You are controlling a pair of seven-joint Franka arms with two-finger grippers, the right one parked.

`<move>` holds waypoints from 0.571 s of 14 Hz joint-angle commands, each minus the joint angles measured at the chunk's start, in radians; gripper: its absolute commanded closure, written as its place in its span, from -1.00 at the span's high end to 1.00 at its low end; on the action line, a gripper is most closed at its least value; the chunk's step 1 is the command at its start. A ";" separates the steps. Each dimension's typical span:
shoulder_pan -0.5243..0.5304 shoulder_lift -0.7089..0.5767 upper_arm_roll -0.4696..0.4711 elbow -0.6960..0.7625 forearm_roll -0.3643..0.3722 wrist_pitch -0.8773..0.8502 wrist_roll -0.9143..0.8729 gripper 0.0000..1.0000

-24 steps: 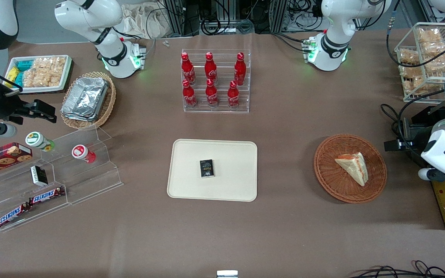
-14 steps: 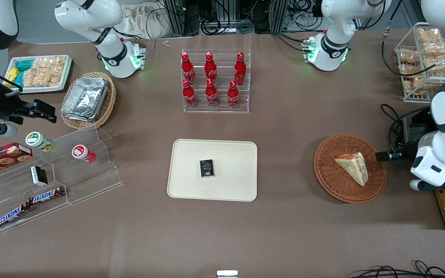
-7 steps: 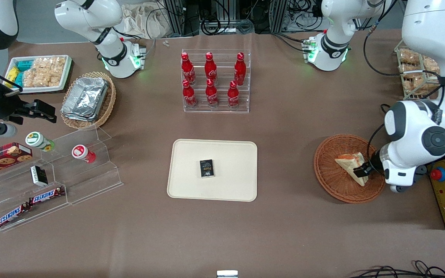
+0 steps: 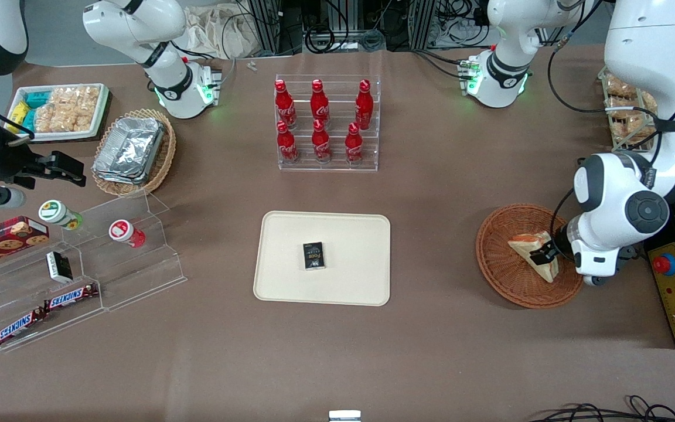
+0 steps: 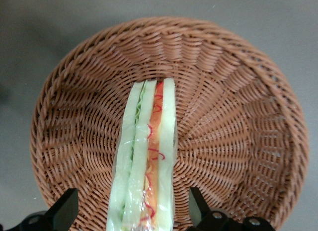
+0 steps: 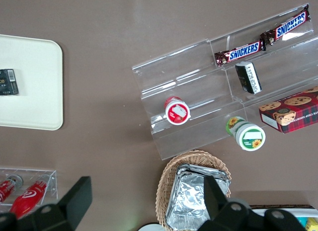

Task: Place sandwich from basket to tray
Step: 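Close the left gripper on the sandwich's wrapped edge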

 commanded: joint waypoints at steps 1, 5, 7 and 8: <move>0.011 0.020 -0.008 -0.023 0.019 0.048 -0.039 1.00; 0.003 0.057 -0.010 -0.017 0.014 0.113 -0.140 -0.26; 0.003 0.057 -0.010 -0.015 0.013 0.113 -0.147 -1.00; 0.003 0.056 -0.010 -0.014 0.013 0.113 -0.148 -1.00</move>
